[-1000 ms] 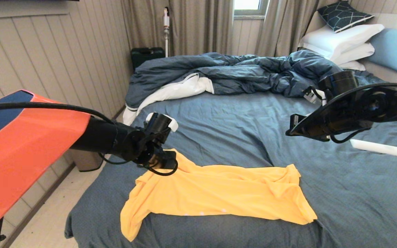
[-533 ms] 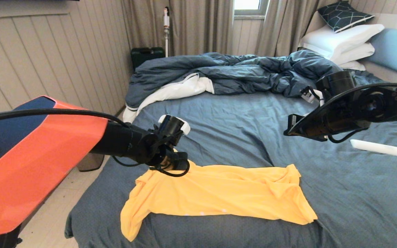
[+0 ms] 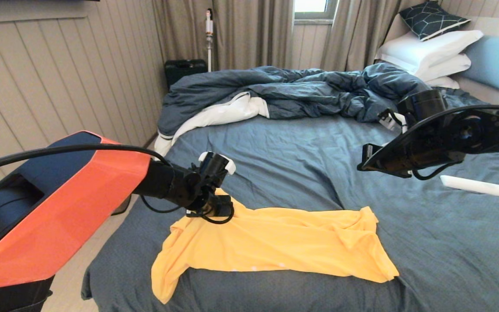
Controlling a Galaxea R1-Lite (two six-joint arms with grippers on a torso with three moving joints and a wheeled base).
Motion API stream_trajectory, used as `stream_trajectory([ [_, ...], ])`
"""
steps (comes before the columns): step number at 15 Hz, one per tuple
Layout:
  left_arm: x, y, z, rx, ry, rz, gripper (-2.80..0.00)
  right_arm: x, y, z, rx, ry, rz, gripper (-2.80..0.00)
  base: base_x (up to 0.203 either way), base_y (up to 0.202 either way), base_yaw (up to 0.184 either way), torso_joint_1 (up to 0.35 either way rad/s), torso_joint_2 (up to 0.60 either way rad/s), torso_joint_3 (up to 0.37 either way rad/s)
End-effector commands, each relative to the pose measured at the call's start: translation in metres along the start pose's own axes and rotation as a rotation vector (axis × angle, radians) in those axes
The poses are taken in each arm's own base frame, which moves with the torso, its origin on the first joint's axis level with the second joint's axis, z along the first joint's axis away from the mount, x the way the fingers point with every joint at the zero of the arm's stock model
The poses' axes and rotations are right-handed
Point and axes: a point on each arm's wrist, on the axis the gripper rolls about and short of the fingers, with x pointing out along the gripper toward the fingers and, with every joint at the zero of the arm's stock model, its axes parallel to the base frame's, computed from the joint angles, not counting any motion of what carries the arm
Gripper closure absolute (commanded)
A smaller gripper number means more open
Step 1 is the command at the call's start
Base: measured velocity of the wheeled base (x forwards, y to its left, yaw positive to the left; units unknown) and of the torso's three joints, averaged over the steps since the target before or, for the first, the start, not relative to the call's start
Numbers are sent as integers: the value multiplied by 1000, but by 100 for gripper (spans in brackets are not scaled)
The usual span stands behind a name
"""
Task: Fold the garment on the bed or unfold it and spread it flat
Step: Unford the yellow T-shirt
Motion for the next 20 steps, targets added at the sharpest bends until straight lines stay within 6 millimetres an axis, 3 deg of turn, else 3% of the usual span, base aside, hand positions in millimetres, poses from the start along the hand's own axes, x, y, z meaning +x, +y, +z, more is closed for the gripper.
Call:
stream_trajectory([
  [1, 3, 3, -1, -3, 9, 11, -280, 2, 0, -1, 1, 6, 1, 0, 0, 0, 0, 0, 0, 0],
  [9, -4, 8, -1, 2, 25, 24, -280, 3, 0, -2, 2, 11, 0, 0, 0, 0, 0, 0, 0, 0],
  [10, -3, 8, -2, 0, 27, 25, -258, 3, 0, -2, 2, 10, -1, 0, 0, 0, 0, 0, 0, 0],
  [11, -3, 9, -2, -2, 29, 28, 0, 4, -1, -2, 2, 13, -2, 0, 0, 0, 0, 0, 0, 0],
  [16, 11, 8, -5, -4, 42, 27, 0, 5, -3, -4, -2, 13, -29, 0, 0, 0, 0, 0, 0, 0],
  [20, 5, 8, -2, -9, 29, 21, 0, 6, -2, -4, -7, 4, -23, 0, 0, 0, 0, 0, 0, 0],
])
